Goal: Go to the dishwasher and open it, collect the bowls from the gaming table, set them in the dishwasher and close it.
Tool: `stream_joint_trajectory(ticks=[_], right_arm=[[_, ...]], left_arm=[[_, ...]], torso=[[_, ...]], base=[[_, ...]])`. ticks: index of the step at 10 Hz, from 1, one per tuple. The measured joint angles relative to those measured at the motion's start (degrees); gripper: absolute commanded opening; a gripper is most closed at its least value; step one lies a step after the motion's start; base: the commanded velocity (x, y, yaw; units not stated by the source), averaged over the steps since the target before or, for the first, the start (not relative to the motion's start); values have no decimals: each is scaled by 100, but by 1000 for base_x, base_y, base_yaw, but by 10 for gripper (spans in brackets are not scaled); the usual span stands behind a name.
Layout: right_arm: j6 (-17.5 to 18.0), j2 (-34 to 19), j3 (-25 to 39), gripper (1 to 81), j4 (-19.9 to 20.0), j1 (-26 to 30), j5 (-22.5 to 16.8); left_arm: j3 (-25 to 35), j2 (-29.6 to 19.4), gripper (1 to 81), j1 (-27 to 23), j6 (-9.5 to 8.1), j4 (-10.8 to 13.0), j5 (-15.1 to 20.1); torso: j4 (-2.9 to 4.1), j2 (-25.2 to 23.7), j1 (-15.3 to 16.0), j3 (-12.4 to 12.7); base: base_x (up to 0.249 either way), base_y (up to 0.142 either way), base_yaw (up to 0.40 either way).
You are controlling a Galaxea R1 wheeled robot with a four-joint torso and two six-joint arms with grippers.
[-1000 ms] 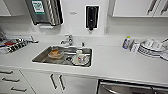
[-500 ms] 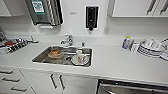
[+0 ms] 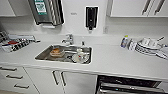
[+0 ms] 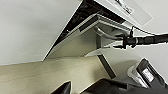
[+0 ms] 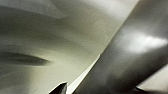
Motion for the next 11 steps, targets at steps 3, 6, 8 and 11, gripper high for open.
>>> stream_joint_trajectory(ticks=[3,6,8,11], right_arm=[[16,218,-101,811,74,-276,-900],[63,586,-419,811,110,-479,-767],[2,794,-542,811,90,-373,-727],[68,990,-686,811,113,-378,-685]], left_arm=[[-2,6,811,-2,-2,0,0],[-2,12,811,4,-2,0,66],[-5,37,811,0,-7,0,96],[-5,80,811,-2,-7,0,96]], torso=[[0,0,-2,-2],[-2,-2,-2,-5],[-2,0,0,-5],[-2,2,2,-7]], base=[[-86,0,0],[-85,0,0],[-86,0,0],[-99,0,0]])
